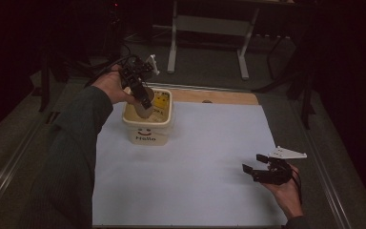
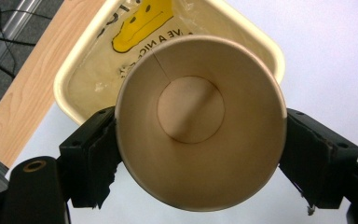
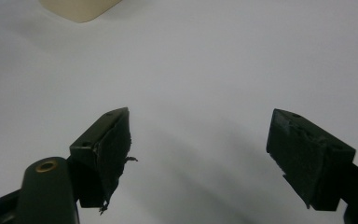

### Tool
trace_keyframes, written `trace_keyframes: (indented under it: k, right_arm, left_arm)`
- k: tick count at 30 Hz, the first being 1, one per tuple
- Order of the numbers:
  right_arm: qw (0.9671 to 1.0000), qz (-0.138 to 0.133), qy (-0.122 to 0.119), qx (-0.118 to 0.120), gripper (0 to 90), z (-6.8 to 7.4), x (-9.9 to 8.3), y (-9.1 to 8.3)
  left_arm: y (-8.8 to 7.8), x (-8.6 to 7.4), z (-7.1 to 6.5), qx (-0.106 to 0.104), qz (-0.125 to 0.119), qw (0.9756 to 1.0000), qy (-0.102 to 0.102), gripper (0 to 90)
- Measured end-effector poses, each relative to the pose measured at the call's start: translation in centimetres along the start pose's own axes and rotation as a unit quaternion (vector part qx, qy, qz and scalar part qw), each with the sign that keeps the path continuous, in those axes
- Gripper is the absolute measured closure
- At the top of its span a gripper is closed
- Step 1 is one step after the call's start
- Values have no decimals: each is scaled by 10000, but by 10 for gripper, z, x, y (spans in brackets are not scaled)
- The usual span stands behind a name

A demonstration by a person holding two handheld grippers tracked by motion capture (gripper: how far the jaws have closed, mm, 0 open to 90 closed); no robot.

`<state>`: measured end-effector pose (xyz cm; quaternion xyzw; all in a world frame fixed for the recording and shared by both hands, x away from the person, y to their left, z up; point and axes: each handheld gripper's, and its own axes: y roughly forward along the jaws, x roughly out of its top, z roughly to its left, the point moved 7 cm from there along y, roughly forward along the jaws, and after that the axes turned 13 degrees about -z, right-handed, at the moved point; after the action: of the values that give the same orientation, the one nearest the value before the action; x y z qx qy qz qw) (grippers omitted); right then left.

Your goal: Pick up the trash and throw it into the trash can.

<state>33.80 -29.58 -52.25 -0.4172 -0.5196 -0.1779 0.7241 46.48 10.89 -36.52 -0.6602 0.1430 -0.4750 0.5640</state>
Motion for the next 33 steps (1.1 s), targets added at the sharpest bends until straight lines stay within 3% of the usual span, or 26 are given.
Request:
trace_keyframes:
  k: [16, 21, 33]
  right_arm:
    - [10000, -7, -9, -24, 210, -1, 0, 0]
    - [10000, -13, -10, -22, 210, -1, 0, -1]
    - [10000, -9, -27, -19, 210, 0, 0, 1]
  left_arm:
    - [8, -5, -2, -58, 132, 9999, 65, 184]
    - [7, -4, -2, -41, -2, 10000, 16, 147]
    - [-1, -6, -4, -23, -219, 9996, 184, 166]
